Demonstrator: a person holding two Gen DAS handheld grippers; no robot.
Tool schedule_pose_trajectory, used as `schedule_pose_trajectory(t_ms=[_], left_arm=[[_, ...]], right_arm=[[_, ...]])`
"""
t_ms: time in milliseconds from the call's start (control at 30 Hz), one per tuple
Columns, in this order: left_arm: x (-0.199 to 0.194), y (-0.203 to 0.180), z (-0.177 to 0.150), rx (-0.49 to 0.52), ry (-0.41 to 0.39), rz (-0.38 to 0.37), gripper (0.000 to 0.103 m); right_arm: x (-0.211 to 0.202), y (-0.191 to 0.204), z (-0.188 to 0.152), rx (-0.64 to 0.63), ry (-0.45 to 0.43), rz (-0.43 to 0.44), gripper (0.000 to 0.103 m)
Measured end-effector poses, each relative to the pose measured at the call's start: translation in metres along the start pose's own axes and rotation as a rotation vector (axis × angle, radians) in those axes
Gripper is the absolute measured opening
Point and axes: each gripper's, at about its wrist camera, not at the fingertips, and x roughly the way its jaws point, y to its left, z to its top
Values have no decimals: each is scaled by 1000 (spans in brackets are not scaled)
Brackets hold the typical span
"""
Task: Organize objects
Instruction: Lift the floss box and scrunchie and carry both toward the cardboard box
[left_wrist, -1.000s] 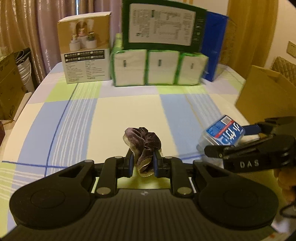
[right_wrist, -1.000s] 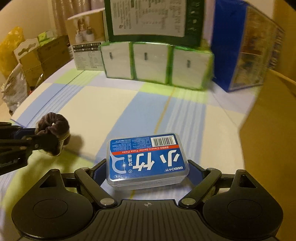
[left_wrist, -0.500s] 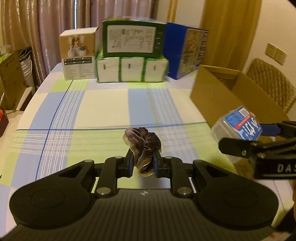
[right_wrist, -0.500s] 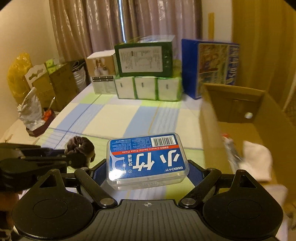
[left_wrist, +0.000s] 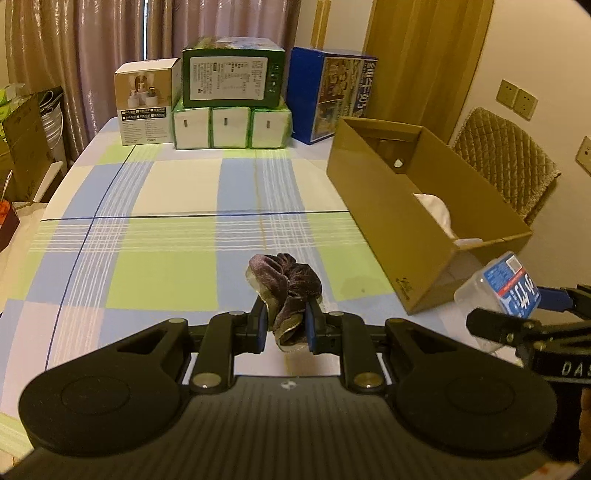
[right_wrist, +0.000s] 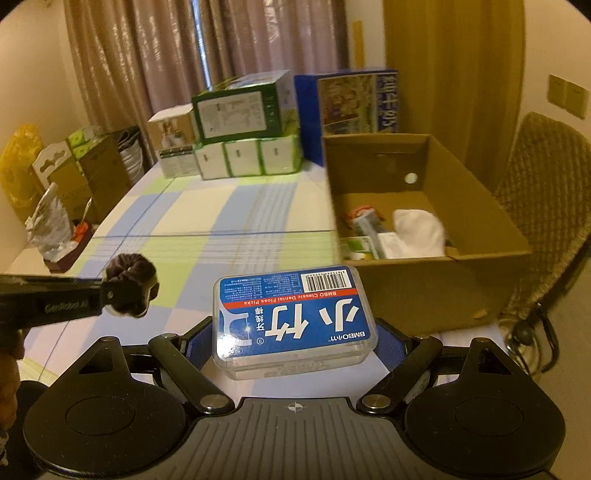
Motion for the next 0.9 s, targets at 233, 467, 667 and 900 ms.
schedule_pose_trajectory(t_ms=[233, 467, 667, 900], left_arm=[[-13, -23, -7, 25, -1, -14, 16], [-22, -41, -12, 28, 0, -50, 16], [-24, -53, -10, 37, 0, -85, 16], [-23, -69, -8, 58, -1, -111, 16]], right_arm=[[-22, -11, -2, 21, -35, -9, 84], [-34, -20, -6, 35, -45, -21, 84], [-43, -34, -9, 56, -49, -53, 84], [-52, -52, -7, 78, -66, -88, 84]])
